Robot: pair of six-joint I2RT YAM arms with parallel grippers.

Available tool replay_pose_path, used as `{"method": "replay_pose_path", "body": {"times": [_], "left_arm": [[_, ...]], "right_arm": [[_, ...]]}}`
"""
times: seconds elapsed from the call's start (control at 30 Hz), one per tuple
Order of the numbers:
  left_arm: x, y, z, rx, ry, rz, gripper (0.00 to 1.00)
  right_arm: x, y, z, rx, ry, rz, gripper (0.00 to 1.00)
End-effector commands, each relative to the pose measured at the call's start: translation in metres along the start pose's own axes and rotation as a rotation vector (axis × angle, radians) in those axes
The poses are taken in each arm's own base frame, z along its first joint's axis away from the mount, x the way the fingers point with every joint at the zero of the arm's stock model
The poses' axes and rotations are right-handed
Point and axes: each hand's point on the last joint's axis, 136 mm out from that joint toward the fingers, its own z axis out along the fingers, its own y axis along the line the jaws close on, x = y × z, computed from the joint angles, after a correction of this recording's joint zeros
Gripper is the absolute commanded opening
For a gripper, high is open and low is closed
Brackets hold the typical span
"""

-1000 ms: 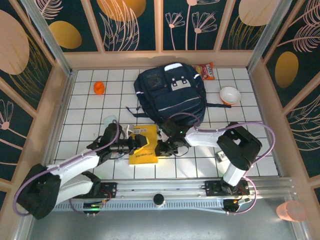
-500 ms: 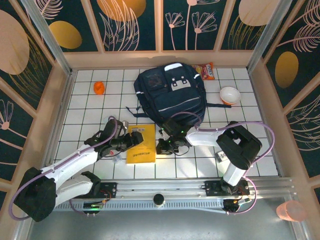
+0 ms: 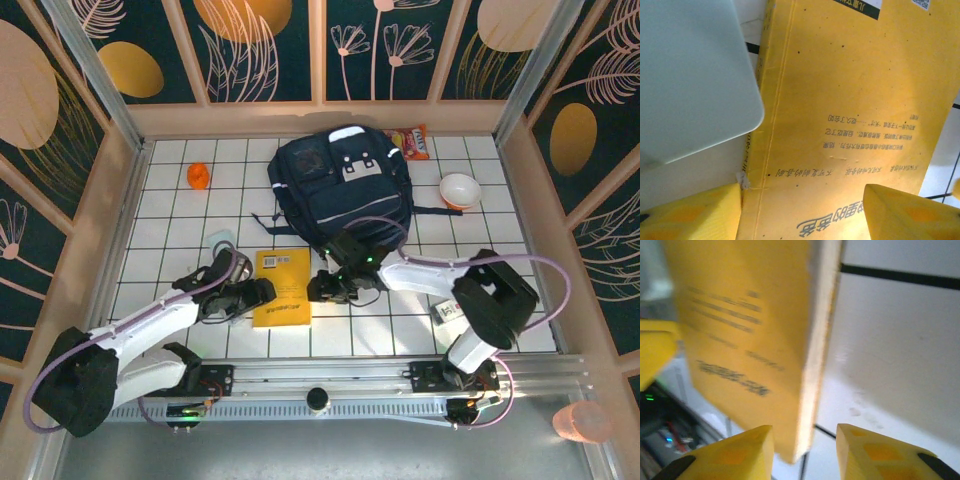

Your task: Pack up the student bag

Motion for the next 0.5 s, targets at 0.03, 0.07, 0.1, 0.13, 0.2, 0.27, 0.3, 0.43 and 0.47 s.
{"method": "replay_pose_path", "body": {"times": [0.03,0.07,0.1,0.13,0.2,0.27,0.3,0.43,0.47], "left_arm": [[0.018,-0.003,0.007,0.058,0.09,0.006,0.64],[0.019,-0.003,0.008,0.064,0.093,0.005,0.64],[0.02,-0.003,0.008,0.065,0.095,0.002,0.64],[0.02,-0.002,0.008,0.065,0.096,0.002,0.64],[0.022,0.0,0.008,0.062,0.097,0.0,0.64],[0.022,0.0,0.007,0.07,0.093,-0.005,0.64],[0.023,-0.001,0.007,0.078,0.094,-0.01,0.64],[0.027,-0.012,0.009,0.155,0.116,-0.016,0.64],[0.029,-0.015,0.009,0.177,0.127,-0.02,0.64]], "right_arm": [[-0.002,0.016,-0.009,-0.019,-0.013,0.009,0.43],[-0.001,0.009,-0.004,0.02,-0.005,0.014,0.43],[-0.001,0.002,0.001,0.064,0.007,0.019,0.43],[-0.001,-0.004,0.005,0.098,0.014,0.024,0.43],[-0.001,-0.021,0.011,0.183,0.022,0.041,0.43],[0.0,-0.034,0.015,0.245,0.032,0.048,0.43],[0.001,-0.036,0.017,0.252,0.036,0.049,0.43],[0.009,-0.027,0.038,0.132,0.088,0.04,0.29],[0.013,-0.024,0.044,0.09,0.107,0.041,0.27]]}}
